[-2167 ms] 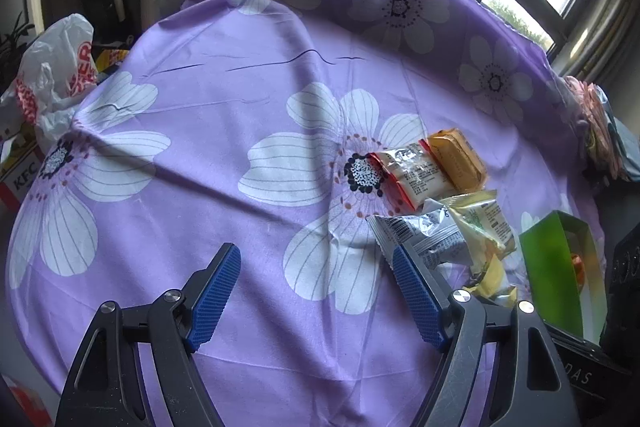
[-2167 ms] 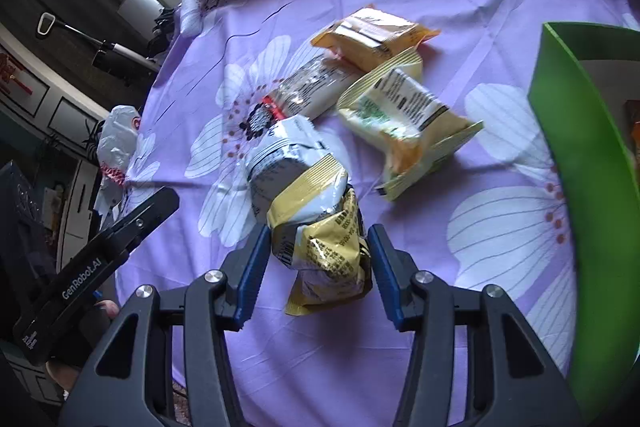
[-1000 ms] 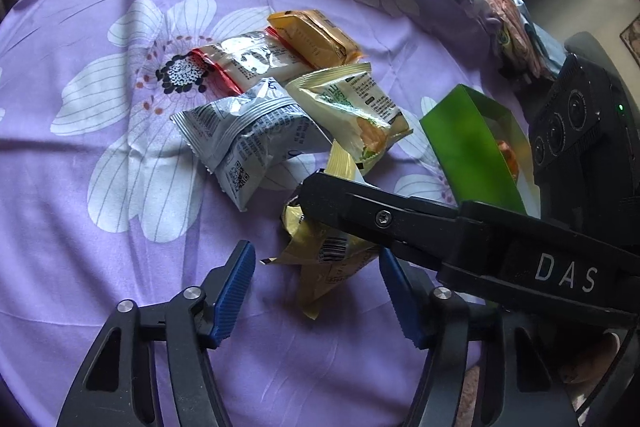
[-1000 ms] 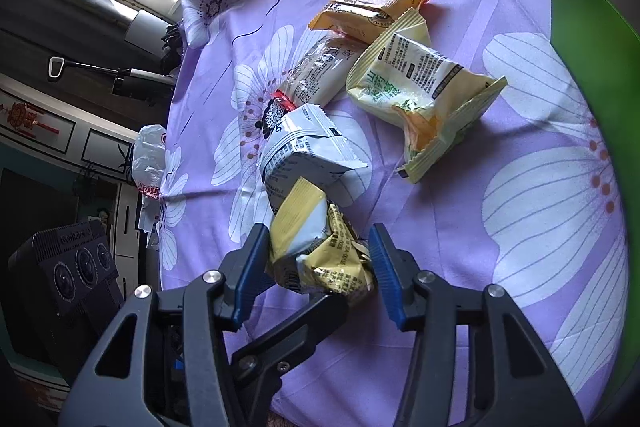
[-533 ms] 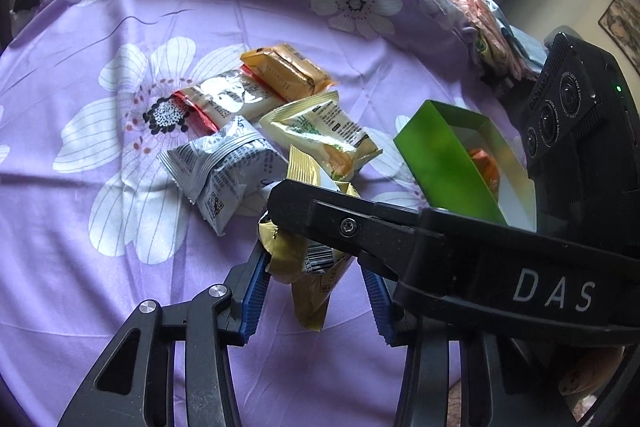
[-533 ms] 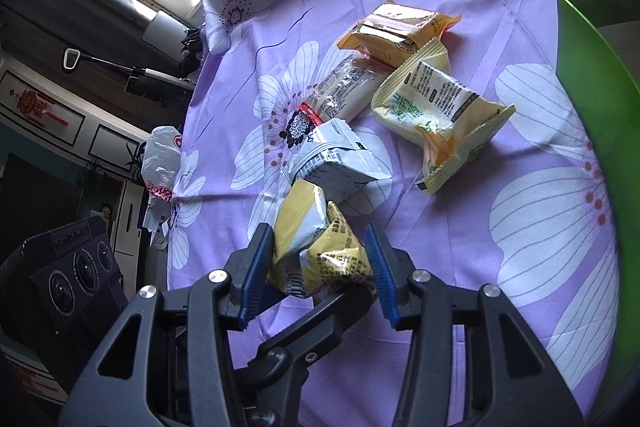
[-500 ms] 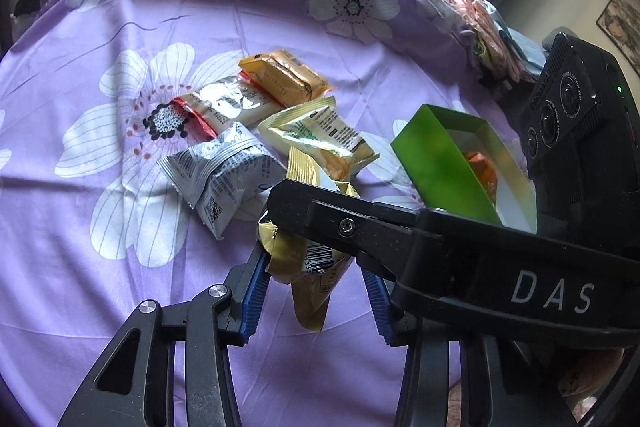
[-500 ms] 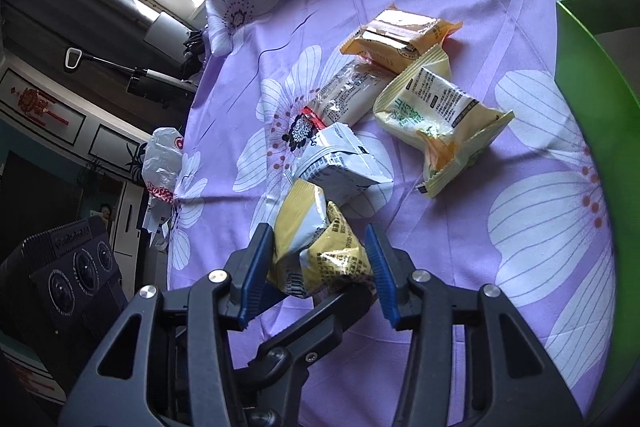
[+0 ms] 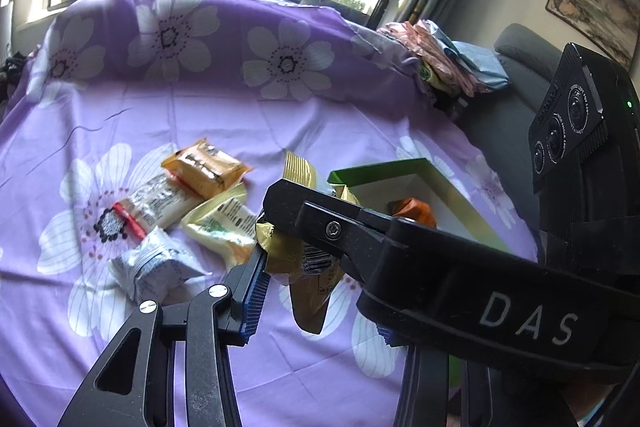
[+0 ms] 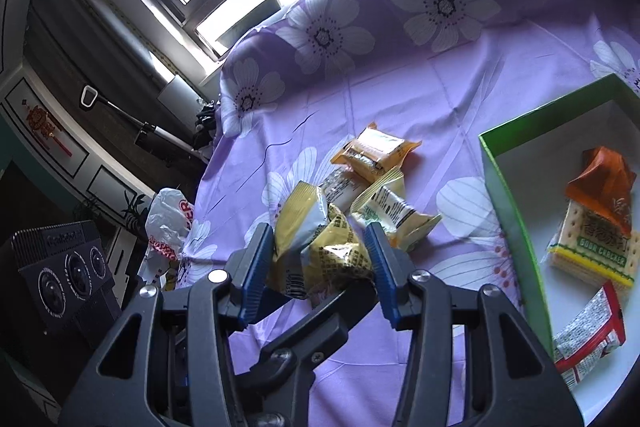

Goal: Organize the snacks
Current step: 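Carry the yellow-gold wrapper into the green box and open the right tool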

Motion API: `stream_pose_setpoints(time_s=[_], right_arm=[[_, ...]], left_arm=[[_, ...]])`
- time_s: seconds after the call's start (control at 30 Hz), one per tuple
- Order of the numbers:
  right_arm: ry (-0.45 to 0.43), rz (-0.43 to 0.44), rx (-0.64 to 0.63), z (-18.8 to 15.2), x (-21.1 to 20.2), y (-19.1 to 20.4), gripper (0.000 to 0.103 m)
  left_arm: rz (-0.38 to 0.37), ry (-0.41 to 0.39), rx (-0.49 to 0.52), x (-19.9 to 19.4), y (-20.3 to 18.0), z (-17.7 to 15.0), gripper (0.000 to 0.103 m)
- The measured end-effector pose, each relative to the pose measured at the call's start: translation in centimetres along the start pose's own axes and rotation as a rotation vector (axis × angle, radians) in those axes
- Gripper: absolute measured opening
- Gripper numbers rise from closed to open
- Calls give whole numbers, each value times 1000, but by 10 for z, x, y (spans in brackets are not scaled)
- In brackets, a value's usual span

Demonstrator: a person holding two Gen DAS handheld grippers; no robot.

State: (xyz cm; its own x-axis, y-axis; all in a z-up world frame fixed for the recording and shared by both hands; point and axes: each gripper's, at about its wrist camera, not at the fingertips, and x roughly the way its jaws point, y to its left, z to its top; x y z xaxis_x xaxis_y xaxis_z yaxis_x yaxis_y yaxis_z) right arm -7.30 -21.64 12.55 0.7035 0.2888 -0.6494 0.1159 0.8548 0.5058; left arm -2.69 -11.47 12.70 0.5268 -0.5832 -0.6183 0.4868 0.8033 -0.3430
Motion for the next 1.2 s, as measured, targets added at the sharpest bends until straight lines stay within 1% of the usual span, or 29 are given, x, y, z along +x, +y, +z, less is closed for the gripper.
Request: stream_pose_setpoints(time_s=[0.2, 0.4, 0.53, 0.67, 0.8, 1.03, 1.13, 1.2], right_arm=[[-108, -24, 62, 17, -29, -30, 49], [-168, -60, 147, 26, -47, -66, 48], [-174, -96, 205, 27, -52, -92, 48], [-168, -98, 284, 29, -50, -118, 48], [-152, -119, 342, 27, -44, -131, 48], [-147, -168, 410, 22, -45, -147, 47], [-139, -191, 434, 19, -46, -152, 47], [-136, -191, 446, 18, -46, -156, 47]], left_arm=[[-46, -11, 83, 25, -36, 20, 45], [-97, 26, 137, 57, -65, 29, 45], [-119, 89, 165, 83, -78, 33, 45], [-137, 149, 175, 103, -83, 37, 44], [-135, 199, 183, 120, -88, 35, 43], [-156, 251, 184, 136, -94, 29, 43], [-153, 269, 182, 141, -96, 27, 43], [-150, 272, 181, 143, -98, 26, 43]])
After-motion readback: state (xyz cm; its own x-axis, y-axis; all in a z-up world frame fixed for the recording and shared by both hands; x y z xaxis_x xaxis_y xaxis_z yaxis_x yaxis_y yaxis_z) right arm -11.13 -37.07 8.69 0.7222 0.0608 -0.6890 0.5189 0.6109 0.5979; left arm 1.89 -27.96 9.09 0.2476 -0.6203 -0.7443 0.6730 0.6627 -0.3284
